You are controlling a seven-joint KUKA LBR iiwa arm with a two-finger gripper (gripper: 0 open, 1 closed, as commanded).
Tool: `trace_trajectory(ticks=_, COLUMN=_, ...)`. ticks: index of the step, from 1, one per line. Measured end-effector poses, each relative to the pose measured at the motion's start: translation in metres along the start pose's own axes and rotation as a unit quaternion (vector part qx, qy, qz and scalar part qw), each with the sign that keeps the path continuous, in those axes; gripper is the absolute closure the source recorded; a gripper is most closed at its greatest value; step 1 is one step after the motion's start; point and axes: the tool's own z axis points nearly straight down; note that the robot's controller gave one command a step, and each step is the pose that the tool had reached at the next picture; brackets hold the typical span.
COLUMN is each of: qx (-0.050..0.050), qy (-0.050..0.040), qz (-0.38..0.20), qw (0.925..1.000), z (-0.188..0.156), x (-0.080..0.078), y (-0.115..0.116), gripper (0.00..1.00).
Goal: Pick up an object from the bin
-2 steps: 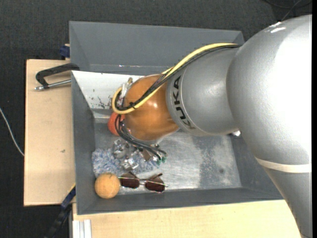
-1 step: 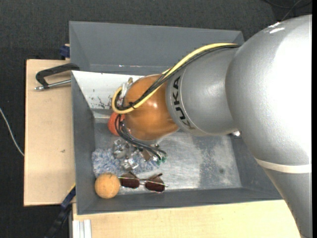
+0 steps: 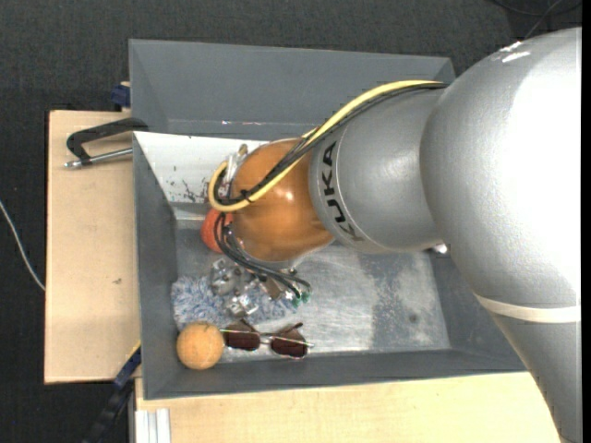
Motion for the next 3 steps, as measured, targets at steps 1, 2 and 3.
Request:
trace_trajectory(ticks=1, qx=0.0, qy=0.0091, qz=0.0, qw=1.0, z=-0.115, x=-0.013, y=-0.007, gripper=1.0)
trace_trajectory(ticks=2, qx=0.0, qy=0.0092, qz=0.0, qw=1.0, z=-0.115, x=-0.013, y=-0.007, gripper=1.0)
trace_trajectory(ticks=3, qx=-0.001, qy=0.007, qz=-0.126, qw=0.992, z=-0.213, x=-0.083, y=-0.02, gripper=1.0)
